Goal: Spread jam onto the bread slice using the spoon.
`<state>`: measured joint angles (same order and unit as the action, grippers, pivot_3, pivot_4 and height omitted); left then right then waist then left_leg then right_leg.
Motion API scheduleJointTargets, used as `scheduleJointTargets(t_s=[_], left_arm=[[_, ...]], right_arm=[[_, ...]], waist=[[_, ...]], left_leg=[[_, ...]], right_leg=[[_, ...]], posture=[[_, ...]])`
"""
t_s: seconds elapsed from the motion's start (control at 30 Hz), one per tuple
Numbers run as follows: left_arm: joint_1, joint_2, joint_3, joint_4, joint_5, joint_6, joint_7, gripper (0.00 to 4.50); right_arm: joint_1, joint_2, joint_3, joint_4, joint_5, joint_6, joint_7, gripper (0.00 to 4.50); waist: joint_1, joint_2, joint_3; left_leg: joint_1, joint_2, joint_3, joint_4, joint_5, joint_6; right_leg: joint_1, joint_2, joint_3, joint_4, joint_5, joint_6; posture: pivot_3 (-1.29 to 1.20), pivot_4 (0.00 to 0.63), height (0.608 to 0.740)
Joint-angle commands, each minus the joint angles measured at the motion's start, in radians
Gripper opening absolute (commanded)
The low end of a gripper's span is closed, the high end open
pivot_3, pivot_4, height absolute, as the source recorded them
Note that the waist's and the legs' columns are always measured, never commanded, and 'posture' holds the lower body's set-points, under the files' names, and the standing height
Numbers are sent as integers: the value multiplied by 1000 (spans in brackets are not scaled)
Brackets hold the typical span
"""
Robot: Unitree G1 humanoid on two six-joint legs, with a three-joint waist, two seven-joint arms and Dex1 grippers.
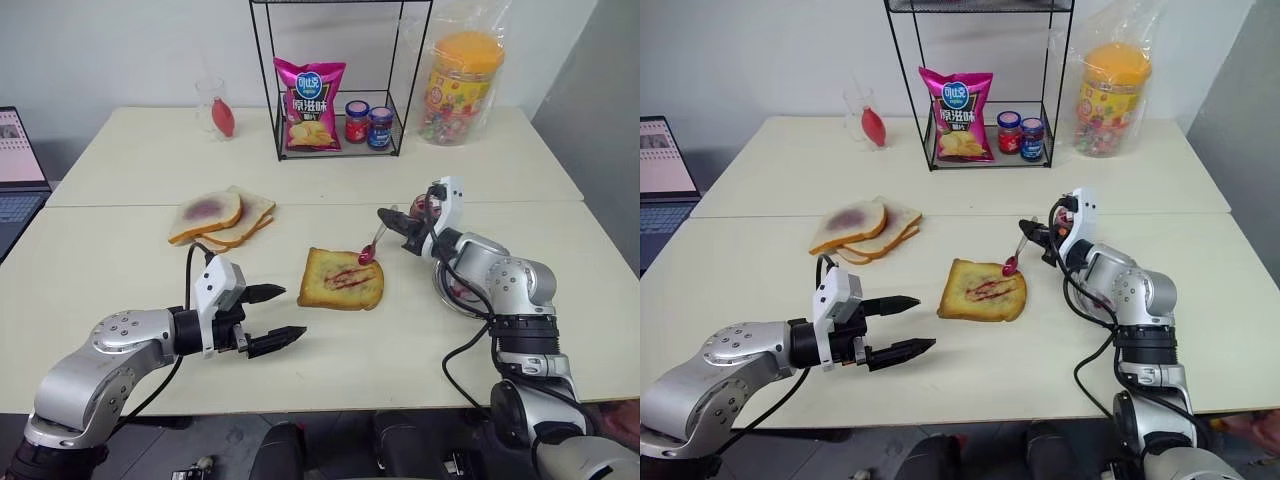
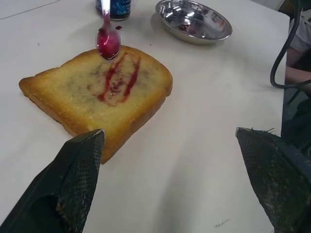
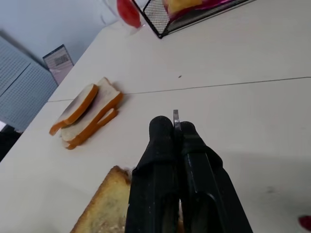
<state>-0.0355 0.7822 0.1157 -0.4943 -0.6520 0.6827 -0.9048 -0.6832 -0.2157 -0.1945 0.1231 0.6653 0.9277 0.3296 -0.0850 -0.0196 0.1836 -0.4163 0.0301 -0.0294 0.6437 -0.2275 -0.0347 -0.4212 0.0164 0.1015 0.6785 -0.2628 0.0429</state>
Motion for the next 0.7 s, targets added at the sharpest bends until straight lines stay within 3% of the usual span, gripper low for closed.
scheduleJointTargets(t_s=[0.03,0.23,0.47,0.7], left_arm=[[-20,4,2,-4,4,-23,-7,4500],[-25,5,1,1,4,-23,-12,4500],[-19,7,2,-4,2,-23,-11,4500],[-8,7,4,-16,-2,-20,-5,4500]], right_arm=[[-47,42,-80,-90,125,88,-47,54],[-55,169,-163,-162,294,212,-194,54],[18,223,-82,-109,186,134,-250,54],[48,159,-81,-93,153,146,-228,54]], waist=[[0,0,0],[-3,0,0],[-2,0,0],[-2,0,0]], left_leg=[[0,0,0,0,0,0],[0,0,0,-1,0,0],[-1,0,0,-1,0,0],[-1,0,-1,-1,0,0]], right_leg=[[0,0,0,0,0,0],[0,0,0,0,0,0],[0,0,0,-1,0,0],[0,0,-1,-1,0,0]], posture=[[0,150,740],[0,150,740],[0,150,740],[0,150,740]])
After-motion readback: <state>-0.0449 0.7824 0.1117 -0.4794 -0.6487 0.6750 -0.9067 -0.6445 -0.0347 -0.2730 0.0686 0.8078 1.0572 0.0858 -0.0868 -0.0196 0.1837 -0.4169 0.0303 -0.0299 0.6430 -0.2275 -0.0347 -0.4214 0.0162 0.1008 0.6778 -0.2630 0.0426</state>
